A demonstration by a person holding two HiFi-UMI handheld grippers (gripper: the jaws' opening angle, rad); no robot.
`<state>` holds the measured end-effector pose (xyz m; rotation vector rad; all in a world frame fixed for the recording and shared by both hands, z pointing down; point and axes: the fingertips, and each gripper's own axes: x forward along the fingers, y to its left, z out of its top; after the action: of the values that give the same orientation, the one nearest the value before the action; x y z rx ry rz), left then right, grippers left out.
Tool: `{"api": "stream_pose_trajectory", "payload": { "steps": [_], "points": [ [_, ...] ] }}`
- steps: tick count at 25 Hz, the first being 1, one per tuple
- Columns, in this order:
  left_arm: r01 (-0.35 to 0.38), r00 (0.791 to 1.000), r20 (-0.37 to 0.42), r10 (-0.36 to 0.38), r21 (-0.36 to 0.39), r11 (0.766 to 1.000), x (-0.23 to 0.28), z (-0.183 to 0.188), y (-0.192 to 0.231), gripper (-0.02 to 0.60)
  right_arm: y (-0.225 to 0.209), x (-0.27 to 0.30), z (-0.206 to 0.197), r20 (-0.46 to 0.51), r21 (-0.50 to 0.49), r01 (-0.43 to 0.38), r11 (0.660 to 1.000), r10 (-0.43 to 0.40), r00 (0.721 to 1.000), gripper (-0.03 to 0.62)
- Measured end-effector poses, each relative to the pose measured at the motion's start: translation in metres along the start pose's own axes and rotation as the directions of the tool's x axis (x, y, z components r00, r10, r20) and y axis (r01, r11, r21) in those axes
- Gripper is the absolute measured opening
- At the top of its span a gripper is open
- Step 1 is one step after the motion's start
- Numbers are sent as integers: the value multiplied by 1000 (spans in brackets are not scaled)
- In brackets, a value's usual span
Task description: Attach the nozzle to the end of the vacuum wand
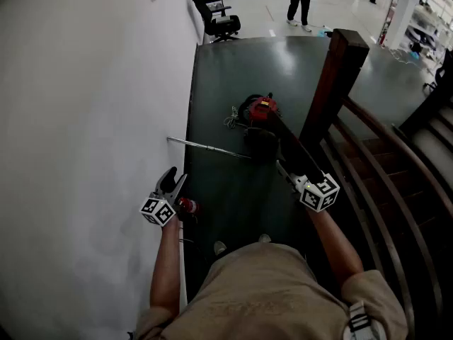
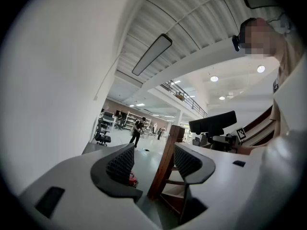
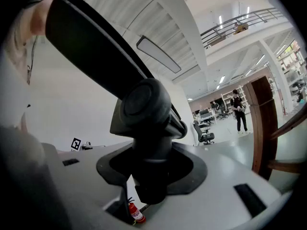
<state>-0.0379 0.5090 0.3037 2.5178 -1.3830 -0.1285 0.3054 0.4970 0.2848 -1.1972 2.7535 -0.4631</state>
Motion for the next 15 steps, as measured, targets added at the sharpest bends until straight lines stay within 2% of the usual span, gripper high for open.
{"api": "stream_pose_trajectory", "payload": {
  "steps": [8,15],
  "points": [
    [-17,1000,0,17,4,1000,14,-2,1,268,-20,-2,4,-4,-11,14,1000,-15,1000,170],
    [-22,1000,-19,22,-11,1000,27,-14,-8,268,-27,-7,4,7,-1,-28,1000,28,1000,172]
  ]
}}
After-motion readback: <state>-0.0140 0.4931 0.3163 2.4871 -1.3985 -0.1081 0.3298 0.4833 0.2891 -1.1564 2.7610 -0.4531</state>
